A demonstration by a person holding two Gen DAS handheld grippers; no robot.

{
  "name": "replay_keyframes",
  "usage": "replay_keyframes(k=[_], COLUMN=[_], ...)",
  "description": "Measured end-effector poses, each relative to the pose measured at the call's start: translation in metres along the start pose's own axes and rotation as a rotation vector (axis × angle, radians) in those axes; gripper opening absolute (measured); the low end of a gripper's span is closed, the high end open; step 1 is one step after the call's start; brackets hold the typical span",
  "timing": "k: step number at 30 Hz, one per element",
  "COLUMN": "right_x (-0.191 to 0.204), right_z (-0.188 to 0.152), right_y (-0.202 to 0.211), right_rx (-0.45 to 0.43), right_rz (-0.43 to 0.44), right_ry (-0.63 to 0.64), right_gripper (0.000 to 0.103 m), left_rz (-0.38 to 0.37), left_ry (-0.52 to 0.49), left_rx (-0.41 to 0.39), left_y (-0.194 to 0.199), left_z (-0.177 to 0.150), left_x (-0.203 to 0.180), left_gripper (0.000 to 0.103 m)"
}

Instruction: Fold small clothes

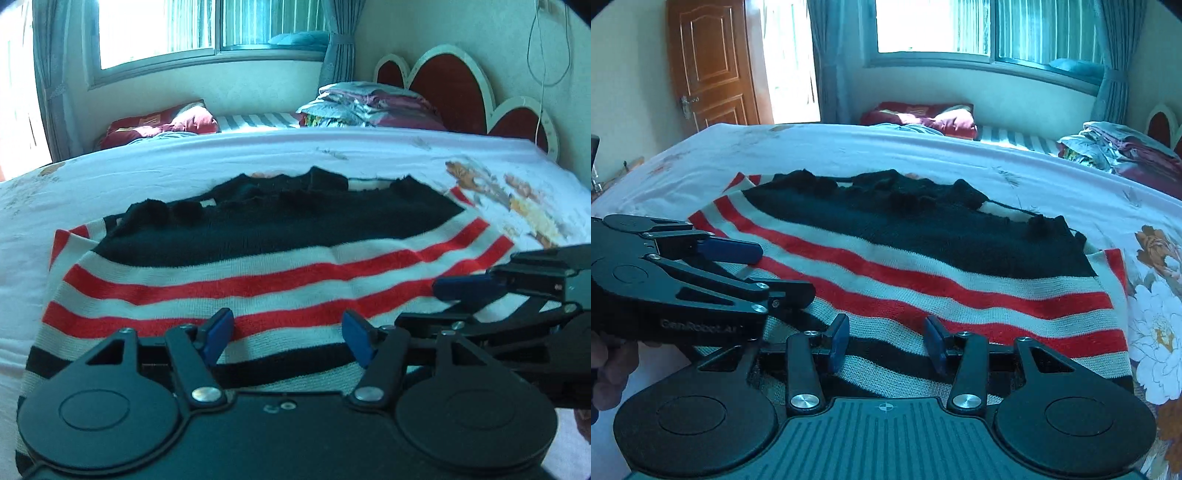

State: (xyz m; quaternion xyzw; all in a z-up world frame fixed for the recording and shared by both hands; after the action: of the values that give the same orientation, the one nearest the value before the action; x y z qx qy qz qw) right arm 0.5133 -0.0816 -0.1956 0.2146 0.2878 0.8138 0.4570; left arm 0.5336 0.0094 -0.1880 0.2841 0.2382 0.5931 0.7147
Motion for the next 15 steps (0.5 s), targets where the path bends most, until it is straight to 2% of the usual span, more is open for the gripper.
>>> replay_keyframes(k=[4, 8, 10, 13, 15], right_x=[-0.007, -0.05, -0.072, -0.092, -0.095], right_z=[-0.004, -0.017, -0.027, -0.041, -0.047], right_y=[0.006, 0.027, 0.036, 0.048, 0.052], right_rx=[0.01, 0.028, 0.04, 0.054, 0.056], right_rz=[-0.017, -0.122, -0.138, -0.182, -0.186], right_ry=[0.009, -0.044, -0.101, -0.13, -0.138], right_gripper=[0.046, 0.046, 0.046, 0.046, 0.046], left_rz=[0.006, 0.084, 0.105, 0.085, 0.101], left_ry=[0.018, 0.024, 0.065, 0.097, 0.093], left_rx=[-0.003, -0.001, 0.003, -0.043, -0.029], left_y=[0.007, 0.02, 0.028, 0.046, 0.05], left_z=[-0.003, -0.015, -0.026, -0.037, -0.048], left_x=[0.01, 0.044, 0.067, 0.088, 0.099], left_gripper=[0.067, 0.067, 0.068, 0.067, 0.067])
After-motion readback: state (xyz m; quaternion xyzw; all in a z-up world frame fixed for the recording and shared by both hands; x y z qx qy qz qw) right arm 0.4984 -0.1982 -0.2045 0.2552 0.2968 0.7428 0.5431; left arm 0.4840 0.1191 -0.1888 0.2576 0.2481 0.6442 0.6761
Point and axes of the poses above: each gripper's, at about its wrist camera, not at the fingertips, and y roughly against the way its jaws point, x to its left, z to its top, the point moved 8 cm from there along -y, roughly the way its jaws point, and after that the axes turned 1 degree about y, right-handed, at the moved point
